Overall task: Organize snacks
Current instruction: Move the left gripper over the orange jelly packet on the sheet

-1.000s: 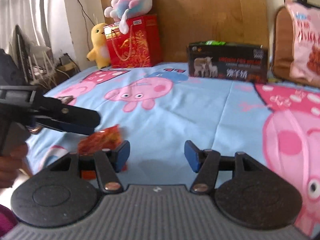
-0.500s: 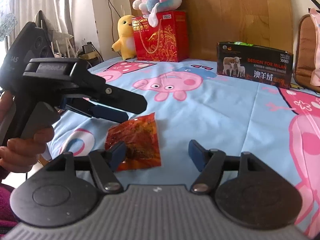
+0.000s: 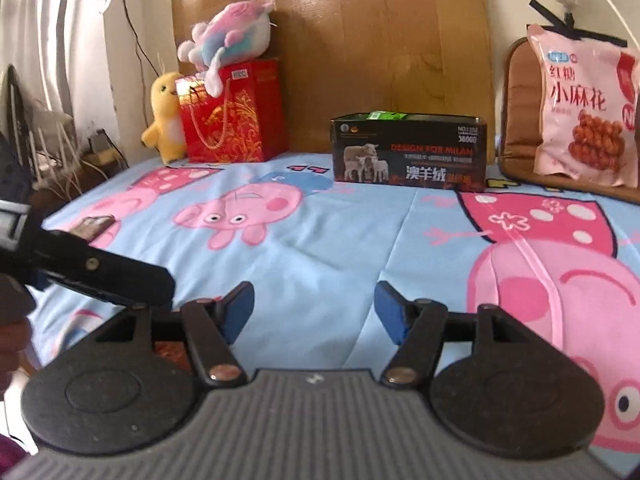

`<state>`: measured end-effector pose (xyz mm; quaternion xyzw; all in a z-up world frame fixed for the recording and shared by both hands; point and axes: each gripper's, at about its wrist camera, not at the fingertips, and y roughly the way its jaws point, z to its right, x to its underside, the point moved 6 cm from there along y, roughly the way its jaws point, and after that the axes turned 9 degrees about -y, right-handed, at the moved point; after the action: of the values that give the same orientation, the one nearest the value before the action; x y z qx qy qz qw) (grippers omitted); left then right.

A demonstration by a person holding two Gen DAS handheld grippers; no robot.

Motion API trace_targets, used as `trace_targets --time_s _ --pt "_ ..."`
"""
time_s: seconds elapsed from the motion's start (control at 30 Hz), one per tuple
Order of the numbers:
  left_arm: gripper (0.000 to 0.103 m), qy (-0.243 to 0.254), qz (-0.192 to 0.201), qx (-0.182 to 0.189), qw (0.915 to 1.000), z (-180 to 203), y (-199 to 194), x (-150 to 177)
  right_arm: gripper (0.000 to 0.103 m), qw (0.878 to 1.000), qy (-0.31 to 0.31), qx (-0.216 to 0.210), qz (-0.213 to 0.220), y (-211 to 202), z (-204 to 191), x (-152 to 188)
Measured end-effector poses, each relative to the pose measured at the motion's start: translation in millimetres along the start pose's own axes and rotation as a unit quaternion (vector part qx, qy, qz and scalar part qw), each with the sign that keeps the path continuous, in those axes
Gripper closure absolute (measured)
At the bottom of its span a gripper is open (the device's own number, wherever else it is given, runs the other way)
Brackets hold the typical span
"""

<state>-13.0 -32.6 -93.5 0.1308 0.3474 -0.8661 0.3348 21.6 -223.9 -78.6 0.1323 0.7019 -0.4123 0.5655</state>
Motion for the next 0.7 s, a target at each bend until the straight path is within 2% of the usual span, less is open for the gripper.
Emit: trace_targets --time_s 0.17,0.47,0.7 --pt "0.011 -0.013 -0.002 0.006 0.9999 -3.7 -1.1 -1.3 0.034 1.0 -0.014 -0.021 -0.016 7.5 -12.1 8.8" --pt "0.009 0.003 -0.006 0.001 1.0 3.4 3.9 0.1 0.034 0.999 0.01 -0.028 -0.024 8.7 -8.3 10.5" --pt "0.008 0.004 -0.008 0.0 1.0 6.1 6.3 0.8 0.034 0.999 0.007 -0.031 -0.025 9.1 -9.2 11.0"
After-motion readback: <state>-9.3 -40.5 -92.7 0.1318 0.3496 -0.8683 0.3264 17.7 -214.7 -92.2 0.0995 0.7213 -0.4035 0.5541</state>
